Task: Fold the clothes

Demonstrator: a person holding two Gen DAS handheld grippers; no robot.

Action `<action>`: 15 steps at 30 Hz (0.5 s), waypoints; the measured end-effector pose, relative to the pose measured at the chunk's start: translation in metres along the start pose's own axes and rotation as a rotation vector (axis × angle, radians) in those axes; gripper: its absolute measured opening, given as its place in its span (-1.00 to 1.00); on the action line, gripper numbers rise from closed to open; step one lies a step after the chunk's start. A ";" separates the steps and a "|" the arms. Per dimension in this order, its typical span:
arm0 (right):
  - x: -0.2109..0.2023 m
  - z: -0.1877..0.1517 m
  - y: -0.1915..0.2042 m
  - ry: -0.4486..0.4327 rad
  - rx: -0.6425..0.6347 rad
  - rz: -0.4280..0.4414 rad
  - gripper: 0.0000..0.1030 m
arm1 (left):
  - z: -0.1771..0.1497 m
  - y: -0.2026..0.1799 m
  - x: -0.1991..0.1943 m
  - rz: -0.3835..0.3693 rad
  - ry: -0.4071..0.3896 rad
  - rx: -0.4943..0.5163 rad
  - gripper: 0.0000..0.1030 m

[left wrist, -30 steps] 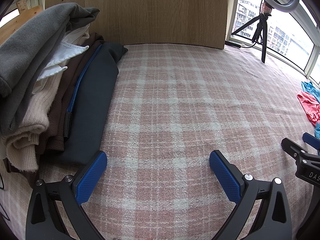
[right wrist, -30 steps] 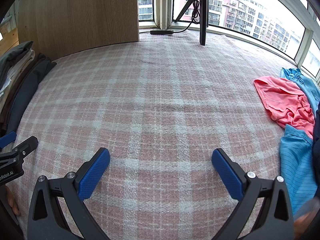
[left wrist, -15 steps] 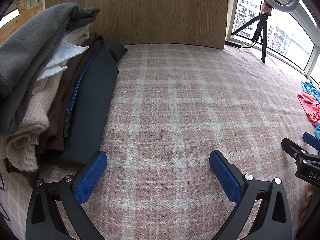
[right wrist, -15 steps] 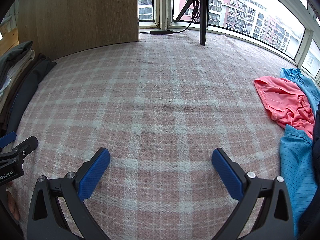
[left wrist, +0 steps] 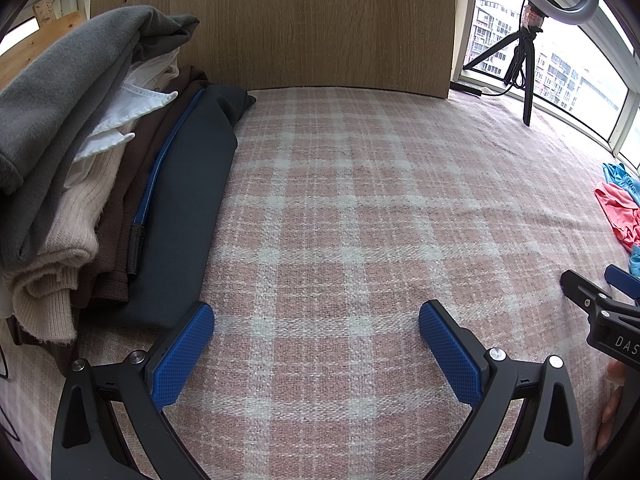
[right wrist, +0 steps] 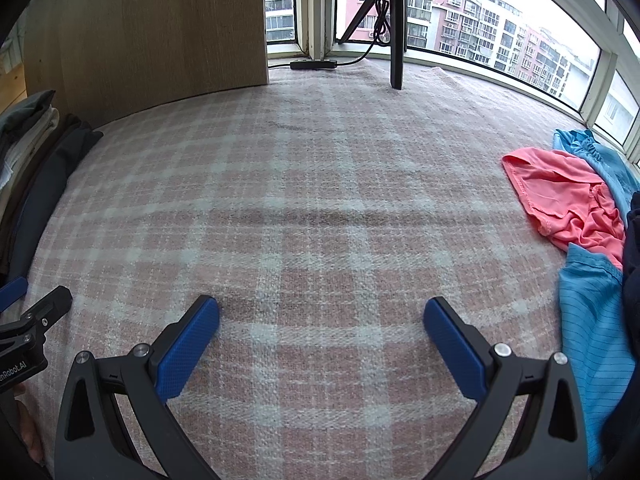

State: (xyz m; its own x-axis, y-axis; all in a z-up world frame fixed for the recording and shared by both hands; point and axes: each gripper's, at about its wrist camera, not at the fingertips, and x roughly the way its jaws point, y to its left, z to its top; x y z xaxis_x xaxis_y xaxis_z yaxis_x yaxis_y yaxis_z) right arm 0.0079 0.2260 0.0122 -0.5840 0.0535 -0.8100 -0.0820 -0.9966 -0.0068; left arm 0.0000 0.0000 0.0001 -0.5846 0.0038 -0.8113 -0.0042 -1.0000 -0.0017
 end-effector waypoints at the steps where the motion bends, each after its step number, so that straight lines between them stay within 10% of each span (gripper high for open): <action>1: 0.003 0.003 0.001 0.004 -0.002 0.001 1.00 | 0.000 0.000 0.000 0.000 0.000 0.001 1.00; 15: 0.009 0.024 0.002 0.090 0.012 0.058 1.00 | 0.018 0.010 -0.003 -0.035 0.103 0.010 0.98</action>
State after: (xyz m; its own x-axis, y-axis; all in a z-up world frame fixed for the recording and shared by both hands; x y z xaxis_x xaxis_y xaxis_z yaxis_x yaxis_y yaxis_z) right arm -0.0172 0.2260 0.0192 -0.5133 -0.0109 -0.8581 -0.0596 -0.9971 0.0483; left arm -0.0124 -0.0097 0.0131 -0.4973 0.0379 -0.8668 -0.0314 -0.9992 -0.0257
